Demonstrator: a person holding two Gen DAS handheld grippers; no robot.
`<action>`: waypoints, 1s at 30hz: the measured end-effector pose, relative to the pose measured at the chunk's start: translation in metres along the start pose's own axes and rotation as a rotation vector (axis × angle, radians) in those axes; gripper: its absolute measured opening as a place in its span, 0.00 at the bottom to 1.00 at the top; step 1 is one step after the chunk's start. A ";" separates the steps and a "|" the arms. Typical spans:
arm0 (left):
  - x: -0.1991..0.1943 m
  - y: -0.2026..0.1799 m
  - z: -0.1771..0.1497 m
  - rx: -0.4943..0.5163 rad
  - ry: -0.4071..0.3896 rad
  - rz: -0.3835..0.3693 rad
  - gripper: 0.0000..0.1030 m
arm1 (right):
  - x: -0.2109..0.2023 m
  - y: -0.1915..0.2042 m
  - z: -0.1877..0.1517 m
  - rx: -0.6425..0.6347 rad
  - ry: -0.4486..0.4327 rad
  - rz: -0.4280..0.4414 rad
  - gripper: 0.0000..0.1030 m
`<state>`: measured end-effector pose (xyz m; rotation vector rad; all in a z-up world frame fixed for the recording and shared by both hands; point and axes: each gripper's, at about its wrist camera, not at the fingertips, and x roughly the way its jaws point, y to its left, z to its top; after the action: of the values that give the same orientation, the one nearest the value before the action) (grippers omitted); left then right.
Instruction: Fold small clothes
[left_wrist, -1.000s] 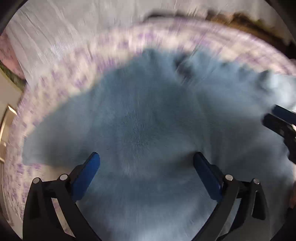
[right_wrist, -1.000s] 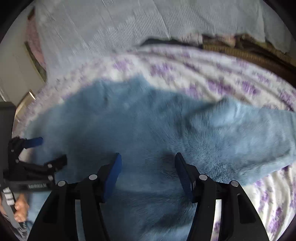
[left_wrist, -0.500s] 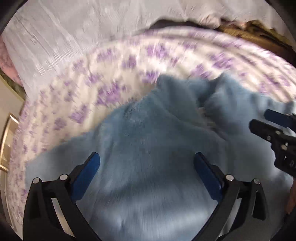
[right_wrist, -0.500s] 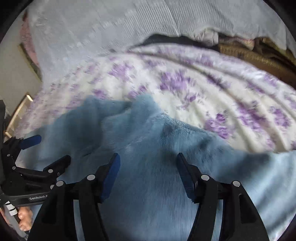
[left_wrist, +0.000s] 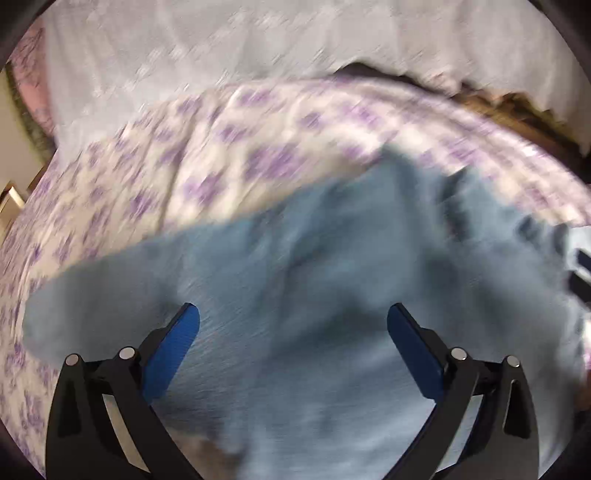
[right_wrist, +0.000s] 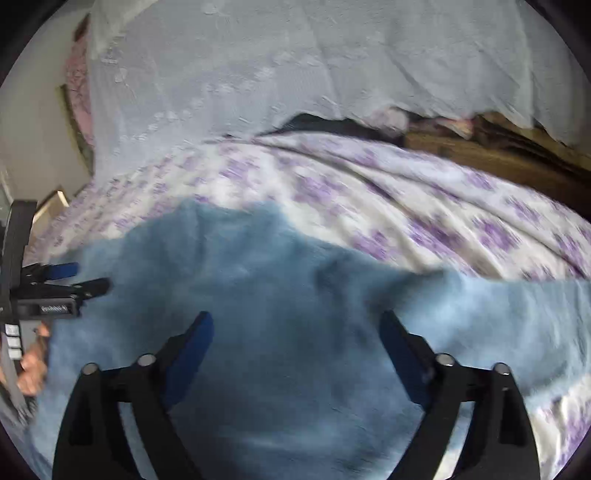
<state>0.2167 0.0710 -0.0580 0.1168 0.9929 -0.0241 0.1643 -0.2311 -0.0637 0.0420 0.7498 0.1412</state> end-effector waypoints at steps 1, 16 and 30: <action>0.012 0.010 -0.007 -0.027 0.042 -0.027 0.96 | 0.019 -0.019 -0.006 0.050 0.087 0.000 0.92; 0.010 0.114 -0.039 -0.386 -0.001 0.090 0.96 | -0.035 -0.233 -0.034 0.630 -0.123 -0.055 0.76; -0.074 0.001 -0.026 -0.069 -0.085 -0.090 0.96 | -0.070 -0.310 -0.091 1.062 -0.258 -0.034 0.56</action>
<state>0.1545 0.0729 -0.0102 0.0081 0.9120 -0.0766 0.0872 -0.5490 -0.1104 1.0372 0.4962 -0.3041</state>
